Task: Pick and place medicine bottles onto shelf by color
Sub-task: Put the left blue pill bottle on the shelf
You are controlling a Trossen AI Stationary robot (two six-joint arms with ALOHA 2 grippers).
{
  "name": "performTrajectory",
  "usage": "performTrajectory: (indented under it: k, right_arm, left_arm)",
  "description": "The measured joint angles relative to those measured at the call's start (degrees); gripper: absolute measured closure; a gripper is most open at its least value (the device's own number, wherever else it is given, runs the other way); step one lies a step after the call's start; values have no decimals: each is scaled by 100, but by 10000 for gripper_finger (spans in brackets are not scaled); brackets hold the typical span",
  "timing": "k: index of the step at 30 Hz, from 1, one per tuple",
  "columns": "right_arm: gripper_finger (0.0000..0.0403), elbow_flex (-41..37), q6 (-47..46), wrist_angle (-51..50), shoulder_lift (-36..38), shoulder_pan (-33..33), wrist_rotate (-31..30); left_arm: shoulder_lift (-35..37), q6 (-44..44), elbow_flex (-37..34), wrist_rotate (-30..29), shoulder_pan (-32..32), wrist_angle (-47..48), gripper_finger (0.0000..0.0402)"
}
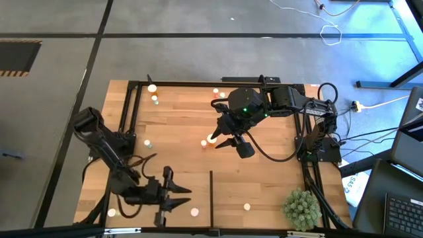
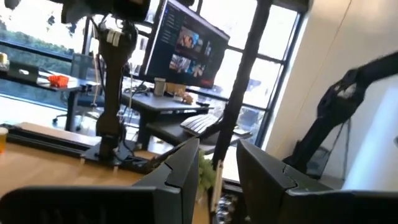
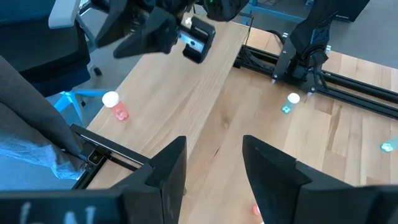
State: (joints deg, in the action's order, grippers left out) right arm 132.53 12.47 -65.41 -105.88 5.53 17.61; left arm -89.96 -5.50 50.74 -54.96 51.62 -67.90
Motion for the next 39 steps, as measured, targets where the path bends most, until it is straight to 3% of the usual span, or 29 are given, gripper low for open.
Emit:
performTrajectory:
  k: [13,18,23,28,32,39]
  right_arm:
    - [243,0,2,0,-1,0,0]
    - [243,0,0,0,-1,-1,0]
    - [243,0,0,0,1,0,0]
    - [243,0,0,0,-1,0,0]
    - [243,0,0,0,2,-2,0]
    - [243,0,2,0,-1,1,2]
  left_arm:
    - [190,175,0,-305,15,-45,301]
    - [365,-958,0,-293,7,0,301]
    - [929,-1630,0,-1289,106,145,301]
    - [1560,-1621,0,-2392,257,1224,301]
    - [2059,-1728,0,-3396,461,1324,301]
    - [2817,-2691,203,-3523,736,1290,301]
